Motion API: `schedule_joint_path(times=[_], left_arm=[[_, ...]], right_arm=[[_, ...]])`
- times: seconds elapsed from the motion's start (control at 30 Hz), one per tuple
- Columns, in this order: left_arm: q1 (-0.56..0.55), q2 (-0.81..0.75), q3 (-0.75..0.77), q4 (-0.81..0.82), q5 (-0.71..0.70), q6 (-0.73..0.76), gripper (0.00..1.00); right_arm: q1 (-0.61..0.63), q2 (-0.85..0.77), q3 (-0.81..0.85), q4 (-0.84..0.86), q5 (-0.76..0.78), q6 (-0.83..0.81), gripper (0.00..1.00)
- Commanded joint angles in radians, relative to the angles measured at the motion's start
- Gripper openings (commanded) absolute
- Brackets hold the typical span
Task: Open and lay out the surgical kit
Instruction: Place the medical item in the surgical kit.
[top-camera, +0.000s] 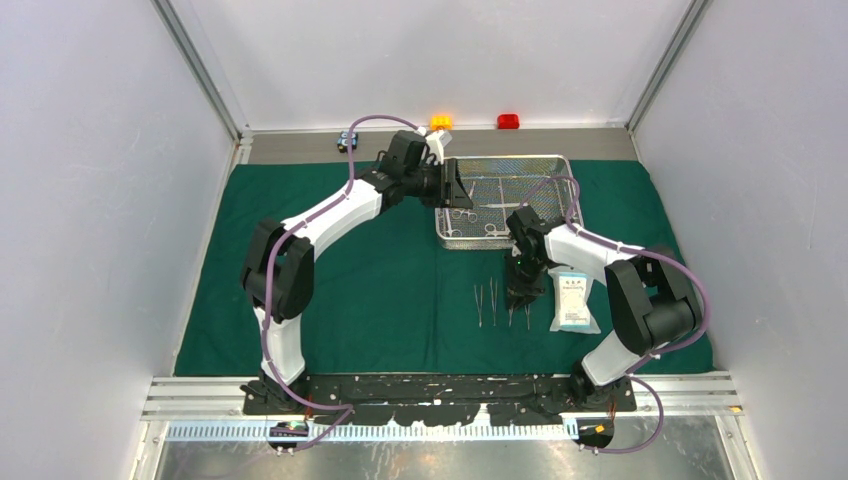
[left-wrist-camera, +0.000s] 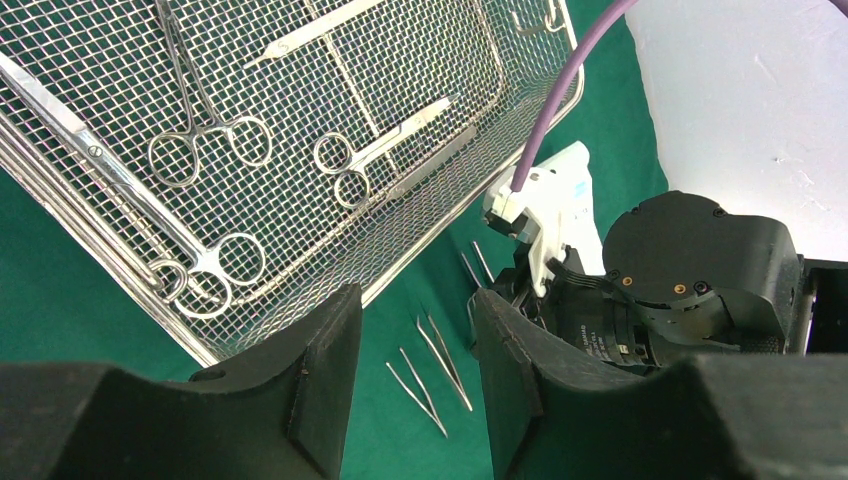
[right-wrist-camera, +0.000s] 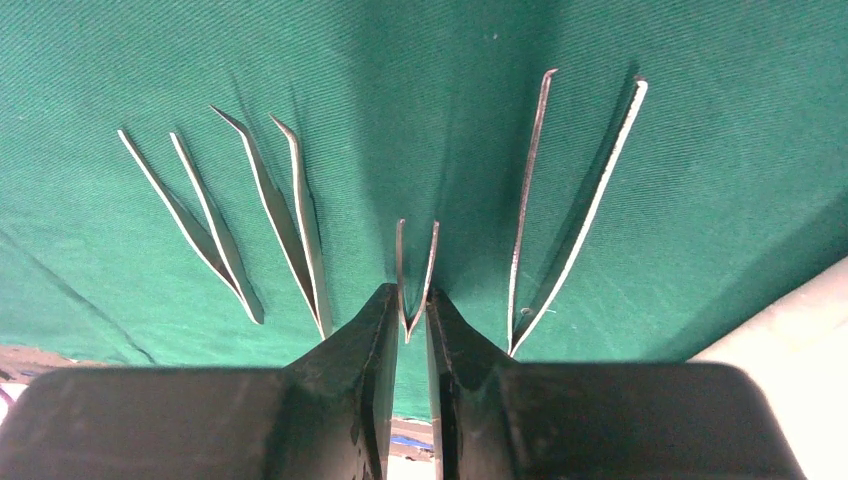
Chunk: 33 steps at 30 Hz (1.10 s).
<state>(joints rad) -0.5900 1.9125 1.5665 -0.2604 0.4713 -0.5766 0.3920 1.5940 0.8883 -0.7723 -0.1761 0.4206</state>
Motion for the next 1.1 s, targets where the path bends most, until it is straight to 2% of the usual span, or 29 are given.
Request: schedule_joint_path(times=[0.0,1.07], left_arm=[[-0.002,-0.044,0.006,0.024,0.016,-0.012,0.48],[-0.003,-0.041,-0.003,0.032,0.024,-0.026,0.48]], right_arm=[[0.007,-0.013,0.036,-0.018,0.036,-0.015,0.22],[0.028,0.036,0.064,-0.036,0.035,-0.038,0.24]])
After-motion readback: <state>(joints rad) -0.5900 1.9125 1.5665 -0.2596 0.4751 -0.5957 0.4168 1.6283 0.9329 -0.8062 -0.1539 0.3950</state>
